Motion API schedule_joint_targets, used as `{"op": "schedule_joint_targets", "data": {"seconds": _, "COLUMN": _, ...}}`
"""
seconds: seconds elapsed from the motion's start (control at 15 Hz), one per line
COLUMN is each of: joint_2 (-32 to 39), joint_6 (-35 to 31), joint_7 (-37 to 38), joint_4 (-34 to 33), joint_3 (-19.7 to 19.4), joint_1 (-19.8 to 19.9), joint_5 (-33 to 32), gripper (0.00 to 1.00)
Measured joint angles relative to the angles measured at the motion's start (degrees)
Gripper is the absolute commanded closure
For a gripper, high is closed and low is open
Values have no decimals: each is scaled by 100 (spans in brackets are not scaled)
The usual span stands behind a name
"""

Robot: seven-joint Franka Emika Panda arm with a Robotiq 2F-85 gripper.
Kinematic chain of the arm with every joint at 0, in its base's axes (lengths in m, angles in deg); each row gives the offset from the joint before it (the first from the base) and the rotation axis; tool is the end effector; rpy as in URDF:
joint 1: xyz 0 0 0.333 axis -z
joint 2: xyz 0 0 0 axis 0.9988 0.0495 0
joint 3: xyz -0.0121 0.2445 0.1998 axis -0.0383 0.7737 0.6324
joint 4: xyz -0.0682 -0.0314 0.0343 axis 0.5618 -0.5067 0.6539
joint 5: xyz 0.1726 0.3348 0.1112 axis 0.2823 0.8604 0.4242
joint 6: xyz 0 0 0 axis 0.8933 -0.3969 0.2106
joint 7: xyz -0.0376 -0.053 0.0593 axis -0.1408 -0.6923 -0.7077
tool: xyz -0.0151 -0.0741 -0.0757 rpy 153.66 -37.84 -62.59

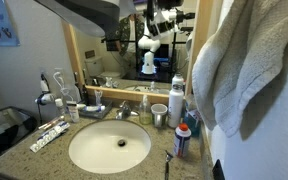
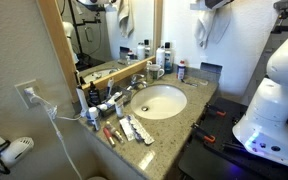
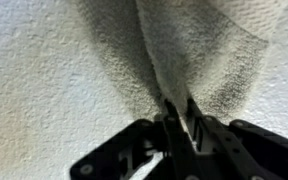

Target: Use the white towel on the wall to wipe the counter and hang the towel again

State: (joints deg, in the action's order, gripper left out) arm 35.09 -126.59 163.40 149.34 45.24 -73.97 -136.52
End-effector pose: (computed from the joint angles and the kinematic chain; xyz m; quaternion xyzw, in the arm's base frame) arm 0.4114 -0.2922 0.5674 0.4491 -0.5188 0.5042 0.5245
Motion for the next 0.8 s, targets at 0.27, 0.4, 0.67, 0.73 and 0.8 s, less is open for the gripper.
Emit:
{"op": "schedule_joint_targets", "data": {"seconds": 0.27, "joint_2": 7, "joint_6": 17, "joint_7": 0, "joint_4": -18, "joint_3": 4, "joint_1": -123, "joint_5": 0, "gripper": 99}}
{"op": "schedule_joint_targets", "data": {"seconds": 0.4, "joint_2": -4, "joint_6": 41, "joint_7": 0, "joint_4": -51, "joint_3": 25, "joint_1": -206, "joint_5": 1, "gripper": 99}}
{"op": "schedule_joint_targets", "data": {"seconds": 0.67, "joint_2": -166, "joint_6": 347, "joint_7": 0, "joint_4": -152, "joint_3": 247, "joint_1": -434, "joint_5": 2, "gripper": 99}}
{"op": "schedule_joint_targets", "data": {"seconds": 0.73, "joint_2": -226, "joint_6": 461, "joint_7": -1, "joint_4": -189, "joint_3": 327, "joint_1": -497, "joint_5": 2, "gripper": 99}}
{"op": "schedule_joint_targets", "data": {"seconds": 0.8, "joint_2": -287, "joint_6": 585, "joint_7": -9, "joint_4": -247, "joint_3": 411, "joint_1": -562, "joint_5": 2, "gripper": 99}}
